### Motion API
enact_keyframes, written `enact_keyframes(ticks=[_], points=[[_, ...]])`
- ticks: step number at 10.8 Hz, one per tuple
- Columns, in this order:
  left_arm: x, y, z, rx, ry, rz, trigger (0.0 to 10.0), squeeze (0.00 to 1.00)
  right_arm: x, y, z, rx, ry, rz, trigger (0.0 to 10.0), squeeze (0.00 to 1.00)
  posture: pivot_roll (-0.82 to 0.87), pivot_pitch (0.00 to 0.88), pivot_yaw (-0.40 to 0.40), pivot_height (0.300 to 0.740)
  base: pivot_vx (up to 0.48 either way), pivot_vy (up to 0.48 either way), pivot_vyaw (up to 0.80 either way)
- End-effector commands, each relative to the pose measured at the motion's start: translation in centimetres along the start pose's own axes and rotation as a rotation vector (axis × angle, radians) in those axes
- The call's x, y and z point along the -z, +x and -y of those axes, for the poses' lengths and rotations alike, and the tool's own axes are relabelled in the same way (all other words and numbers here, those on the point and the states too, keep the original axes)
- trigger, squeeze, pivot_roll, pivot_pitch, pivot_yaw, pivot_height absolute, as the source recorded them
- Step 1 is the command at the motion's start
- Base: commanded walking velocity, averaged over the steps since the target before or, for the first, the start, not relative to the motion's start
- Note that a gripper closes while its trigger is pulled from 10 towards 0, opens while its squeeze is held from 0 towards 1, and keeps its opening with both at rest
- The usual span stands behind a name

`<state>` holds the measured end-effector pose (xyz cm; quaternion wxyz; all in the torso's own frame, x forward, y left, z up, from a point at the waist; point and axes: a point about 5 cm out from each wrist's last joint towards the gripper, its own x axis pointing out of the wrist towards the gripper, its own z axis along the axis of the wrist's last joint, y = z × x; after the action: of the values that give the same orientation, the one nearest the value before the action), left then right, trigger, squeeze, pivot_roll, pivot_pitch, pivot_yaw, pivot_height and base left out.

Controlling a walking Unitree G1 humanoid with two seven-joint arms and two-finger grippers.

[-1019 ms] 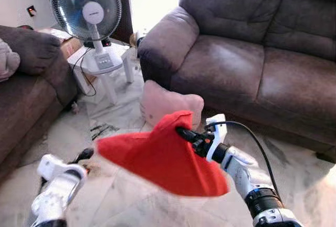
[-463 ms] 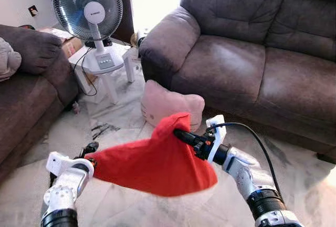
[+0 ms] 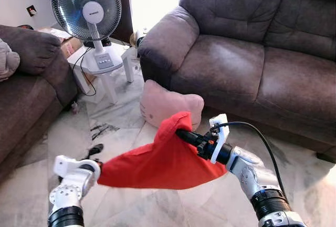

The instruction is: Move the pillow to the sofa from floor

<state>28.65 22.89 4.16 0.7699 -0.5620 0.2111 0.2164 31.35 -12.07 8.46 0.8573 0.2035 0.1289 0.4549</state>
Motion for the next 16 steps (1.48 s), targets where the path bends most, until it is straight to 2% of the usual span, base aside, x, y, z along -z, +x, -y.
enact_keyframes(ticks=[1,2,3,4,5,6,7,8,9,12,15,16], points=[[-0.2,-0.6,-0.1,0.013,0.123,-0.013,10.0,0.00,-2.3,0.7,-1.0,-0.076,-0.068,0.090,10.0,0.00,0.13,0.137,-0.017,0.740,0.000,0.000,0.00],[-1.9,-1.7,0.0,0.091,0.534,0.067,10.0,0.00,-2.2,0.7,-1.0,-0.074,-0.064,0.087,10.0,0.00,0.14,0.137,-0.015,0.740,0.000,0.000,0.00],[-3.1,-2.3,-0.6,0.091,0.642,0.099,10.0,0.00,-2.1,0.6,-0.9,-0.072,-0.062,0.083,10.0,0.00,0.14,0.137,-0.015,0.740,0.000,0.000,0.00],[-4.3,-3.1,-1.5,0.082,0.881,0.110,10.0,0.00,-2.0,0.6,-0.9,-0.071,-0.060,0.079,10.0,0.00,0.14,0.135,-0.012,0.740,0.000,0.000,0.00],[-4.8,-4.3,-2.3,0.137,1.169,0.067,10.0,0.00,-1.9,0.6,-0.8,-0.073,-0.057,0.072,10.0,0.00,0.14,0.135,-0.012,0.740,0.000,0.000,0.00],[-5.1,-6.3,-2.3,0.325,1.255,-0.025,10.0,0.00,-1.9,0.4,-0.9,-0.100,-0.056,0.056,10.0,0.00,0.15,0.132,-0.012,0.740,0.000,0.000,0.00],[-5.0,-7.0,-2.5,0.386,1.287,-0.102,10.0,0.00,-1.9,0.2,-1.1,-0.132,-0.056,0.048,10.0,0.00,0.15,0.128,-0.012,0.740,0.000,0.000,0.00],[-5.0,-8.3,-2.8,0.494,1.378,-0.232,10.0,0.00,-1.5,-0.2,-1.7,-0.216,-0.069,0.007,10.0,0.00,0.15,0.117,-0.012,0.740,0.000,0.000,0.00],[-5.0,-8.5,-2.8,0.523,1.378,-0.255,10.0,0.00,-1.4,-0.2,-1.7,-0.226,-0.069,0.002,10.0,0.00,0.15,0.115,-0.012,0.740,0.000,0.000,0.00],[-5.3,-8.8,-3.0,0.575,1.467,-0.351,10.0,0.00,-1.3,-1.0,-2.0,-0.279,-0.076,-0.028,10.0,0.00,0.15,0.122,-0.016,0.740,0.000,0.000,0.00],[-4.1,-9.2,-5.3,0.576,1.693,-0.590,10.0,0.00,-1.5,-1.6,-1.9,-0.291,-0.081,-0.044,10.0,0.00,0.14,0.132,-0.023,0.740,0.000,0.000,0.00],[-3.5,-9.2,-5.4,0.594,1.716,-0.624,10.0,0.00,-1.6,-1.5,-1.9,-0.291,-0.082,-0.045,10.0,0.00,0.14,0.132,-0.027,0.740,0.000,0.000,0.00]])
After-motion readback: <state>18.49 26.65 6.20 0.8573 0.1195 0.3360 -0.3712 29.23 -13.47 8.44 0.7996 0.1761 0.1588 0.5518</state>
